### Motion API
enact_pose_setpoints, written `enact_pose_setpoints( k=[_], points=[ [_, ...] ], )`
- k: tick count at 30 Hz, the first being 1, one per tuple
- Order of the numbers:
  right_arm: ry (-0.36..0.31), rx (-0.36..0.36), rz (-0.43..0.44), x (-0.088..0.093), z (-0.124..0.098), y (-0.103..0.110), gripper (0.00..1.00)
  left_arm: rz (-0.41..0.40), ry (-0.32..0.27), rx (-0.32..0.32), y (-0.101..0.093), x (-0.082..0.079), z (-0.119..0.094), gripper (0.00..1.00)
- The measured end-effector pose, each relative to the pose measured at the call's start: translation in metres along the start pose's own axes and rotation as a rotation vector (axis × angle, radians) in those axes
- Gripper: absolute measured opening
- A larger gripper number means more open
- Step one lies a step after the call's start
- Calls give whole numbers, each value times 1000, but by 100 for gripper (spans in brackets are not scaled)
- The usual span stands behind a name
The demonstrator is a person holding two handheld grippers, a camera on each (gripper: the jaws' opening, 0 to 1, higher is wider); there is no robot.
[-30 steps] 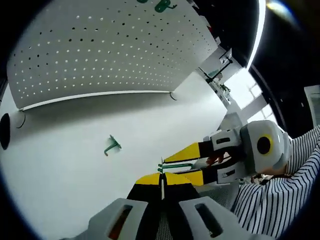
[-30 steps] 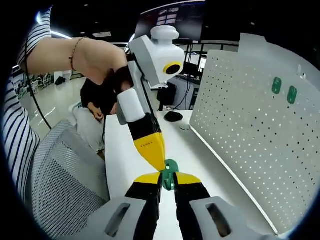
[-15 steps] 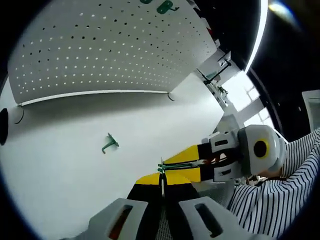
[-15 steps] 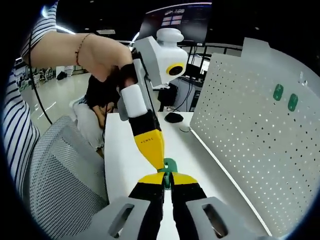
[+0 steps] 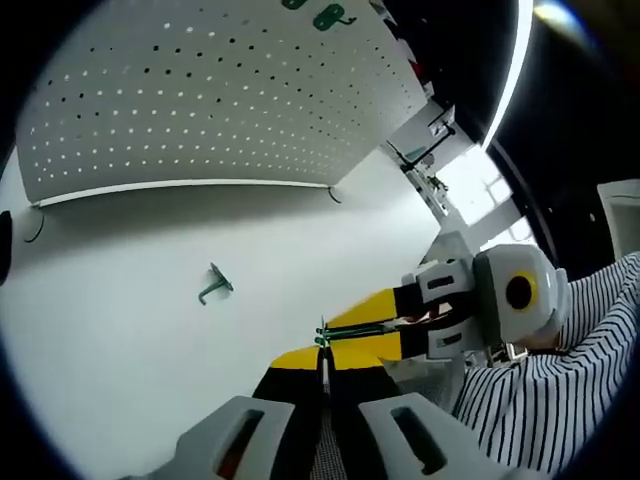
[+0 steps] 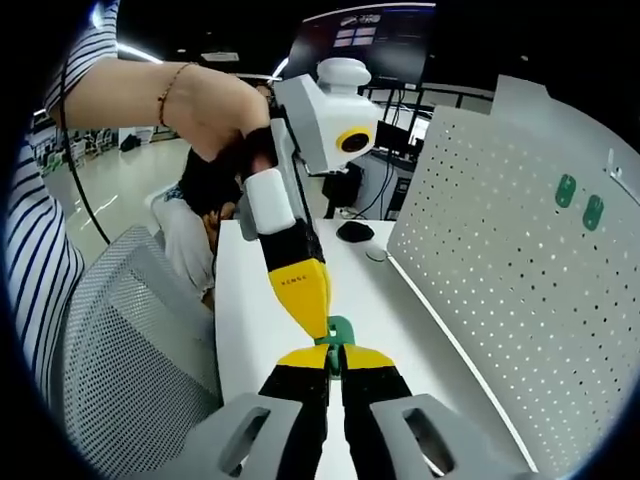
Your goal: Insert the hook assembly into the mounting plate slot until the hook locks in place.
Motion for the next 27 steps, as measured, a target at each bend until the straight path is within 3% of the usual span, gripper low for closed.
enact_pose_setpoints(
  k=[4,10,12,13,14,20,24,27],
  points=[
    [-6,-2,8,-1,0,-1,0,17,-40,11,1,1,-3,2],
    [-2,-2,24,-1,2,-3,0,65,-138,-21,7,0,-12,20],
    [-12,5,85,0,2,-4,0,75,-163,-33,9,1,-15,29],
    [-14,8,100,0,2,-5,0,83,-169,-38,10,1,-15,38],
    [-10,12,113,1,2,-7,0,122,-178,-57,11,1,-16,43],
    [-43,28,212,-1,2,-10,0,158,-230,-33,7,6,-18,57],
    [-62,38,290,-2,4,-13,0,177,-302,-22,4,5,-17,72],
    [-79,49,335,-4,4,-15,0,203,-345,-10,1,5,-19,77]
  ],
)
Point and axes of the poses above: the point that each gripper's makers call its tool centre point, and the gripper's own axes: z roughly forward along the fingers, y roughly to its left, x roughly out of its underside, the point moved 8 cm from there along -z, roughly backward along the fingers, and after that the axes turned 14 degrees about -z, right-handed, at the moved point
